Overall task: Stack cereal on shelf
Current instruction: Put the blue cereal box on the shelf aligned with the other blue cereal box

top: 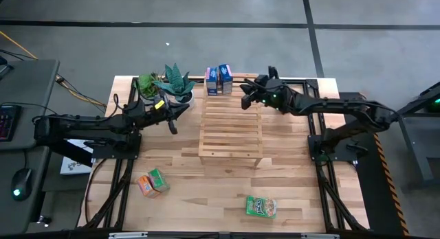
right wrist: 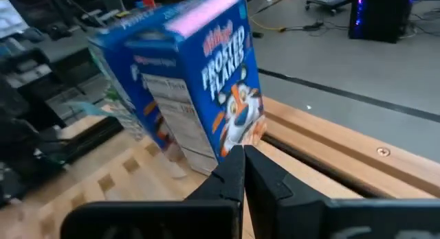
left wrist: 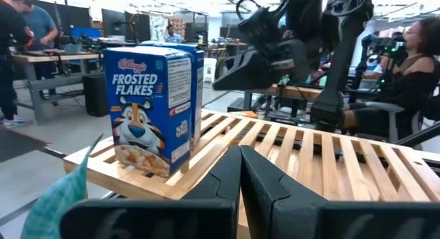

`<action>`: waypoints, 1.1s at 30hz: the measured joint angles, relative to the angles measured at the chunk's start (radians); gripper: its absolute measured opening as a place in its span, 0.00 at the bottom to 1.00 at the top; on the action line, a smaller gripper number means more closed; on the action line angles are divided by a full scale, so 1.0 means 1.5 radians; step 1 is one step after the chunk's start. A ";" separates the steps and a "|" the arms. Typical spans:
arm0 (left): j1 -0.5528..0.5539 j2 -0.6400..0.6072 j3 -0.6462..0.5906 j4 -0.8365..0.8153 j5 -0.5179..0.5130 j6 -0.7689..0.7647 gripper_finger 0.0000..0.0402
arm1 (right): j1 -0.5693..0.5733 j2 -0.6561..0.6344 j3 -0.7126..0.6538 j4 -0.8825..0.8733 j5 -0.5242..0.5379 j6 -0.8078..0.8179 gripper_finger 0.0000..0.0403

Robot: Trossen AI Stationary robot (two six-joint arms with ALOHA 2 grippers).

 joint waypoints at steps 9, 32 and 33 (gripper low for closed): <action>0.000 0.000 0.000 -0.012 0.001 0.000 0.00 | 0.000 0.099 0.063 0.012 0.055 -0.046 0.00; 0.000 0.000 0.000 0.002 -0.035 0.010 0.00 | 0.001 0.103 0.071 0.008 0.024 -0.050 0.00; 0.000 0.000 0.000 0.002 -0.035 0.010 0.00 | 0.001 0.103 0.071 0.007 0.025 -0.050 0.00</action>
